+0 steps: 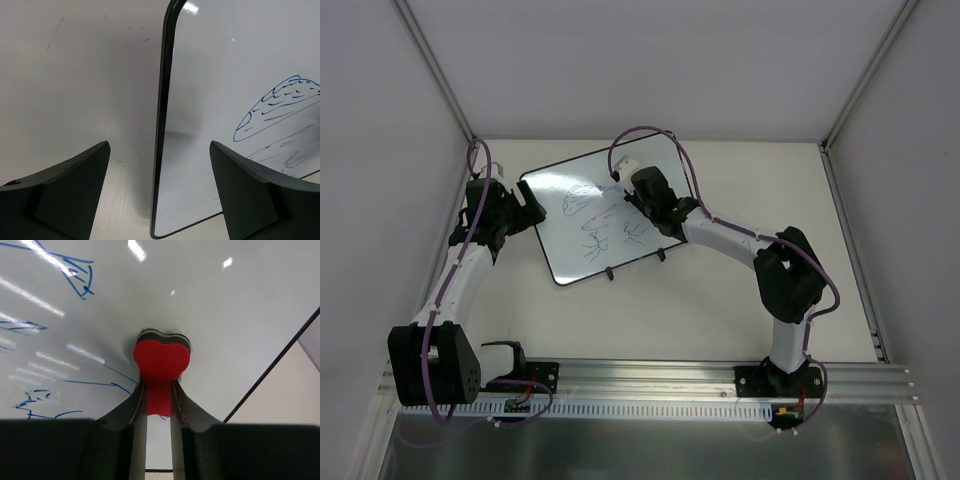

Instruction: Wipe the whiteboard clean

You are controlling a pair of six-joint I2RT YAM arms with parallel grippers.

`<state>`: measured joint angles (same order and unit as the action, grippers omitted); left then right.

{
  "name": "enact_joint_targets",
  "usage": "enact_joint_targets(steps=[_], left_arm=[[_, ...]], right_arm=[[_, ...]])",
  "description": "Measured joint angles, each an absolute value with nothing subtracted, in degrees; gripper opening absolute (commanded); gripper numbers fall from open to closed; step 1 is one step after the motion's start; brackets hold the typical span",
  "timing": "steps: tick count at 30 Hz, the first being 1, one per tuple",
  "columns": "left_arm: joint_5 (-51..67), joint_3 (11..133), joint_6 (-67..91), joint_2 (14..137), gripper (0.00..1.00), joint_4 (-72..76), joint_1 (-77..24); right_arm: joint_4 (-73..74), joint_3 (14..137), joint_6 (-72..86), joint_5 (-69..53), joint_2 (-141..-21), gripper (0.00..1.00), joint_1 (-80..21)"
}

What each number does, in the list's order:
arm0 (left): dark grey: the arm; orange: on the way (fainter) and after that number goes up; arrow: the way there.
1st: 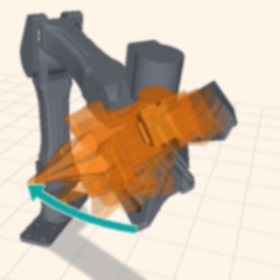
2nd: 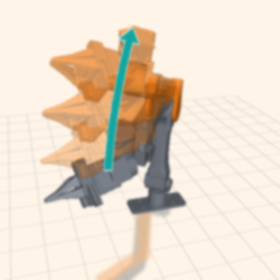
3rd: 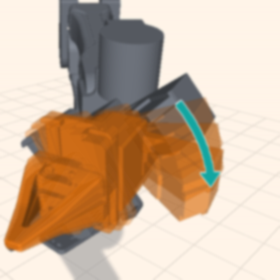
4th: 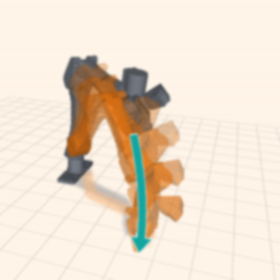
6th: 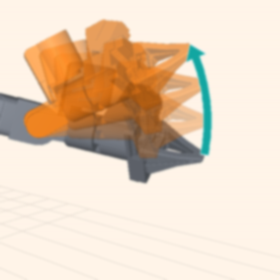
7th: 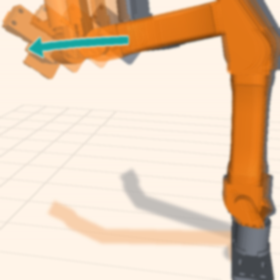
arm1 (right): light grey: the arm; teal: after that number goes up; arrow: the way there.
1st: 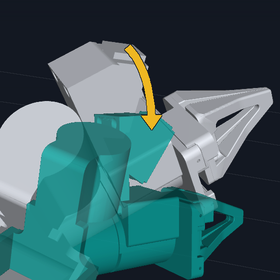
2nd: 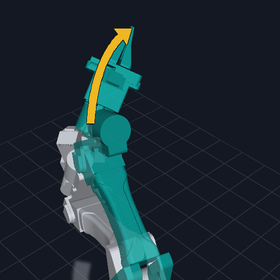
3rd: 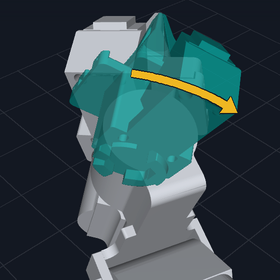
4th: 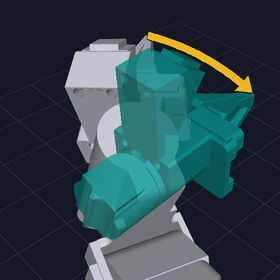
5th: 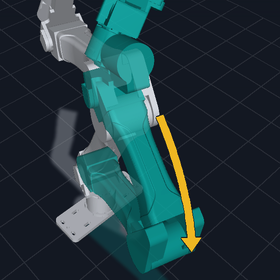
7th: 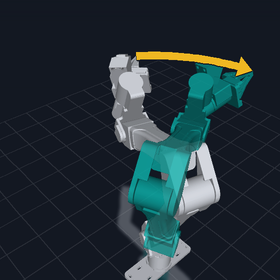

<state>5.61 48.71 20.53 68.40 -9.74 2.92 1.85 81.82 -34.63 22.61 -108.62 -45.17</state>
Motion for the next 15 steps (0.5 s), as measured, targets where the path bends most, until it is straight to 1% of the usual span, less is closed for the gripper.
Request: enact_joint_targets(steps=[6,15], left_arm=[[5.5,48.7,20.5,68.4,0.82,-9.7,2.2],[5.5,48.7,20.4,68.7,0.82,-9.7,2.2]], right_arm=[[0.4,79.8,-34.7,21.6,-108.6,0.0,-48.1],[-1.2,71.8,-32.7,19.5,-107.1,0.0,-55.6]])
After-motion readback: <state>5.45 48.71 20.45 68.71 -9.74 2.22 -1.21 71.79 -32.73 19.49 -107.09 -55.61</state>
